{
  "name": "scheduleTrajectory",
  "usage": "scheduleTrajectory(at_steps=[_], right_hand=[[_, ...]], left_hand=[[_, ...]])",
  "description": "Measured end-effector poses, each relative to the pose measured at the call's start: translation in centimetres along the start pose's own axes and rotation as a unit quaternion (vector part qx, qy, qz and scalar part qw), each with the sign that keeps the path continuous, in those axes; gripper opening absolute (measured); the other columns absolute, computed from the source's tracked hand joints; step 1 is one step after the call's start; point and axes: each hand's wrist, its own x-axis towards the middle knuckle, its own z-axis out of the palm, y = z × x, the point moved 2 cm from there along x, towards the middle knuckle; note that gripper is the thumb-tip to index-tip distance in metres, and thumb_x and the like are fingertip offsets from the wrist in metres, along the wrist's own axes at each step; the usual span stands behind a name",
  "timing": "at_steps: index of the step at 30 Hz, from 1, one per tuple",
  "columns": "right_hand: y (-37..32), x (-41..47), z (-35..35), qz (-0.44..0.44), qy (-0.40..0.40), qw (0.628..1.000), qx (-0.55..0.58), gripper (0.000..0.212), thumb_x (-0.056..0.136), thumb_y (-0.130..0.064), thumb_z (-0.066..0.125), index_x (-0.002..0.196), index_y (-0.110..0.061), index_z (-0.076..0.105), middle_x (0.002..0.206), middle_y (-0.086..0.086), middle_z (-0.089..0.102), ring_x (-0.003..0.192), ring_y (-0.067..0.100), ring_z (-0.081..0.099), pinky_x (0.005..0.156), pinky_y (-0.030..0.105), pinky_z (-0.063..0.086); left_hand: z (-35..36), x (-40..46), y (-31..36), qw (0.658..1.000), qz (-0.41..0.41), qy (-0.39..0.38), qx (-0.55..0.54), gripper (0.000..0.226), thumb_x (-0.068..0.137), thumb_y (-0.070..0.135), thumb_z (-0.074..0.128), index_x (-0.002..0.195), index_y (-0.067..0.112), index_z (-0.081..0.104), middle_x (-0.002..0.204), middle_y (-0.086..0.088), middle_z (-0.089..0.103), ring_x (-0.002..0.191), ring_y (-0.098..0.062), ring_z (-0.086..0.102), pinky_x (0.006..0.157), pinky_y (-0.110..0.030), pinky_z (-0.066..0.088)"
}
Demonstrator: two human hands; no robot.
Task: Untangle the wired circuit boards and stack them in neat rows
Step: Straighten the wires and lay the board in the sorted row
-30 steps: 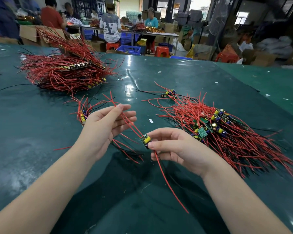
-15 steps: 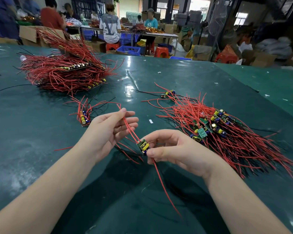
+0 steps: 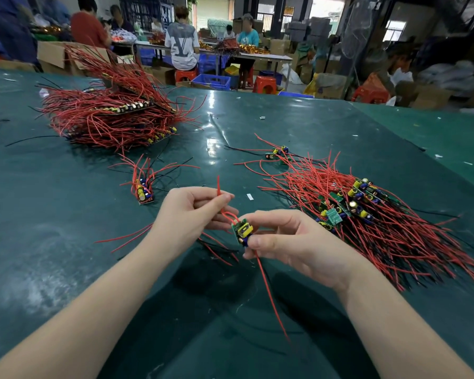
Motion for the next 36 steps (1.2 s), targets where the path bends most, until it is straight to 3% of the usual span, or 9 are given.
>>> scheduleTrajectory(at_steps=[5,9,13,17,24,30,36], right_hand=[[-0.4,0.0,-1.2,0.010,0.053,0.998,0.031,0.029,0.074,-0.004,0.068,0.093,-0.024,0.079,0.089,-0.005,0.074,0.079,0.011,0.069,0.078,0.025,0.055],[-0.7,-0.2,-1.9,0.026,0.080,0.996,0.035,0.026,0.072,-0.006,0.070,0.091,-0.020,0.079,0.088,-0.001,0.075,0.078,0.012,0.069,0.075,0.025,0.055],[-0.6,-0.3,-2.2,0.055,0.094,0.994,0.008,0.023,0.070,-0.007,0.072,0.090,-0.018,0.079,0.085,0.000,0.074,0.070,0.013,0.066,0.072,0.026,0.056],[-0.6,-0.2,-2.3,0.090,0.104,0.991,0.005,0.021,0.066,-0.005,0.080,0.086,-0.011,0.079,0.077,0.004,0.069,0.062,0.013,0.062,0.067,0.027,0.056],[-0.6,-0.2,-2.0,0.117,0.118,0.986,-0.007,0.022,0.061,-0.010,0.075,0.083,-0.011,0.079,0.074,0.010,0.060,0.058,0.012,0.058,0.065,0.026,0.056],[-0.4,-0.2,-1.8,0.108,0.127,0.986,-0.022,0.018,0.078,0.003,0.069,0.082,-0.011,0.079,0.082,0.009,0.067,0.068,0.013,0.059,0.066,0.025,0.057],[-0.3,-0.1,-1.0,0.096,0.078,0.992,-0.030,0.019,0.066,-0.011,0.076,0.084,-0.016,0.080,0.077,0.003,0.070,0.063,0.011,0.061,0.068,0.026,0.057]], left_hand=[[-0.9,1.0,-0.3,0.973,-0.092,0.030,-0.208,0.021,0.098,0.015,0.050,0.092,0.003,0.066,0.074,-0.005,0.075,0.059,-0.007,0.069,0.055,-0.015,0.054],[-1.5,1.3,-0.2,0.940,-0.137,0.040,-0.310,0.024,0.098,0.020,0.052,0.089,0.004,0.068,0.083,-0.006,0.076,0.072,-0.011,0.073,0.054,-0.016,0.054],[-1.9,1.3,0.0,0.912,-0.166,0.049,-0.372,0.022,0.098,0.010,0.049,0.091,-0.006,0.063,0.084,-0.013,0.075,0.075,-0.019,0.074,0.054,-0.019,0.056],[-1.5,1.1,0.3,0.909,-0.164,0.049,-0.381,0.022,0.099,0.008,0.048,0.091,-0.008,0.061,0.082,-0.014,0.075,0.073,-0.020,0.074,0.054,-0.020,0.056],[-1.2,1.2,0.6,0.931,-0.098,0.036,-0.349,0.023,0.100,0.014,0.046,0.098,-0.003,0.062,0.088,-0.010,0.076,0.082,-0.016,0.074,0.060,-0.018,0.056],[-2.1,1.5,0.5,0.948,-0.061,0.076,-0.302,0.024,0.101,0.016,0.046,0.096,0.001,0.065,0.087,-0.008,0.076,0.082,-0.015,0.074,0.061,-0.019,0.056],[-2.0,1.2,0.6,0.948,-0.043,0.107,-0.298,0.020,0.099,0.007,0.049,0.090,-0.003,0.064,0.074,-0.007,0.075,0.073,-0.011,0.073,0.059,-0.015,0.054]])
